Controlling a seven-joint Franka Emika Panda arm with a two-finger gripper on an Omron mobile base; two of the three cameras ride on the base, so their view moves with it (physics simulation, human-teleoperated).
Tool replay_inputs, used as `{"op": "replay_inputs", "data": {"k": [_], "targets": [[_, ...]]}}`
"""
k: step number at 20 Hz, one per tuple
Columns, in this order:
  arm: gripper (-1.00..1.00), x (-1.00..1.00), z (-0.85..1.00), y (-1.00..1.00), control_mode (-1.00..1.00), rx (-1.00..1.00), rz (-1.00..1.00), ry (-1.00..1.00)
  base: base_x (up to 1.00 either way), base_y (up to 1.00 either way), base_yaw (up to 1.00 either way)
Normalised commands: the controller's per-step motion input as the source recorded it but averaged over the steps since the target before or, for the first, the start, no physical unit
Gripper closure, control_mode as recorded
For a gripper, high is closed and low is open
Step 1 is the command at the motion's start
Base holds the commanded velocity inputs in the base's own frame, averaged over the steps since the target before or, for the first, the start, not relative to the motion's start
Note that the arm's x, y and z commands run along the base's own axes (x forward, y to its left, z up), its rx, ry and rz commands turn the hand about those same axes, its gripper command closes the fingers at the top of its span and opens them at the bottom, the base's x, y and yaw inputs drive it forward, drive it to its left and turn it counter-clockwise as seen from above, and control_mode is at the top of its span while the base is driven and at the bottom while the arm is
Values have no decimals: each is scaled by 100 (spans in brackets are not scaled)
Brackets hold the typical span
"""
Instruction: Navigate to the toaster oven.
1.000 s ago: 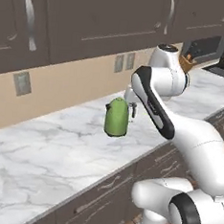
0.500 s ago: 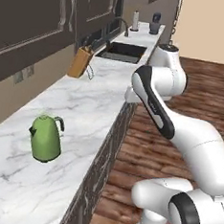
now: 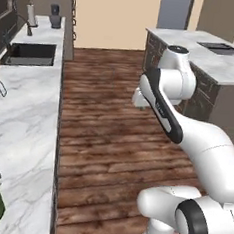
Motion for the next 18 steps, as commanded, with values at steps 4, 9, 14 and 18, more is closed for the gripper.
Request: {"op": "replay_inputs", "data": {"k": [4, 9, 14, 18], "targets": [[-100, 0, 0, 0, 100, 0, 0, 0, 9, -6, -60], [-100, 0, 0, 0, 100, 0, 0, 0, 16, -17, -52], [-100, 0, 0, 0, 100, 0, 0, 0, 20, -10, -47], [-100, 0, 0, 0, 100, 0, 0, 0, 25, -7, -44]]}}
